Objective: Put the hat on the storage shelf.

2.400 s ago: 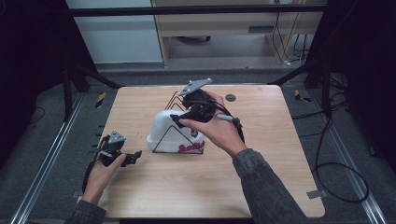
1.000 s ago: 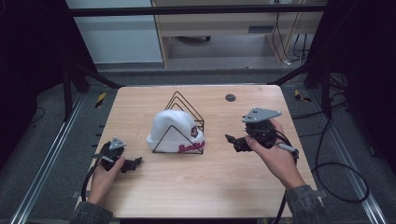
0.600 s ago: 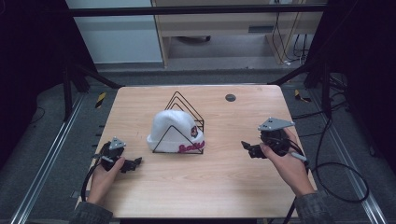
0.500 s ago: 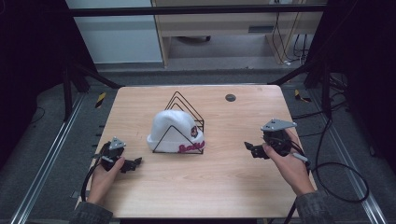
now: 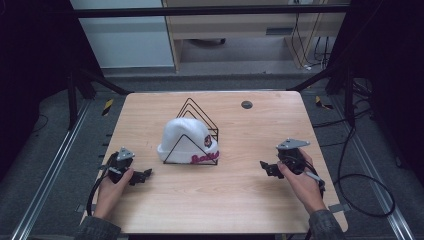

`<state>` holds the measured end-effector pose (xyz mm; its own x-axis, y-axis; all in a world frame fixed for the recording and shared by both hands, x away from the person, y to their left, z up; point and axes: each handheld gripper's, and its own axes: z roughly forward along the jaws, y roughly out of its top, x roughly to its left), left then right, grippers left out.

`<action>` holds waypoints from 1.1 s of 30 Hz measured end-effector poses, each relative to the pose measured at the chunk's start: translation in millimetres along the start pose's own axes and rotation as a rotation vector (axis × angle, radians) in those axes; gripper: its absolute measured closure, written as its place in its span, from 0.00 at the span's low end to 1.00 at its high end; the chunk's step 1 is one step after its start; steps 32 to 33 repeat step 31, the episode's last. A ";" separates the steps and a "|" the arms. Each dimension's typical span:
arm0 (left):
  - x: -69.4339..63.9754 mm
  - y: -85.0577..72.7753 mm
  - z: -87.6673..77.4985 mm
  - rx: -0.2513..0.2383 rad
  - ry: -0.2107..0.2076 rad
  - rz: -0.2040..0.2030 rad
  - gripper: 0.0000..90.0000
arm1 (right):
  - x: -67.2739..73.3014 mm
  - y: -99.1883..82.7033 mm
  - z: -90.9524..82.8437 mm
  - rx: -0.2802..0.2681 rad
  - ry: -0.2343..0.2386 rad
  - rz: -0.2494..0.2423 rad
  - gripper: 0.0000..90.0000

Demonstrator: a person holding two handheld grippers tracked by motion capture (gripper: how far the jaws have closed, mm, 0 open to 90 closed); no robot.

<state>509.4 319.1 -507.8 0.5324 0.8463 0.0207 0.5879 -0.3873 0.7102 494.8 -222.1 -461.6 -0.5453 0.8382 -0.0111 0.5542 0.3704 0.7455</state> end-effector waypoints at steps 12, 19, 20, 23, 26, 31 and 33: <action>0.0 0.0 0.0 0.000 0.000 0.000 0.00 | 7.1 -2.4 34.9 0.003 -0.017 0.052 0.16; 0.0 0.0 0.0 0.000 0.000 0.000 0.00 | 13.5 -4.3 45.3 0.002 -0.019 0.061 0.15; 0.0 0.0 0.0 0.000 0.000 0.000 0.00 | 14.4 -4.7 46.8 0.004 -0.017 0.063 0.15; 0.0 0.0 0.0 0.000 0.000 0.000 0.00 | 17.5 -8.2 53.5 0.012 -0.006 0.098 0.15; 0.1 0.0 0.0 0.000 -0.001 0.001 0.00 | 27.6 -12.2 60.5 0.008 -0.074 0.070 0.12; 0.3 0.1 0.2 -0.001 -0.002 0.001 0.00 | 34.2 -10.5 62.4 0.010 -0.090 0.095 0.11; 0.3 0.1 0.2 -0.001 -0.002 0.001 0.00 | 34.2 -10.5 62.4 0.010 -0.090 0.095 0.11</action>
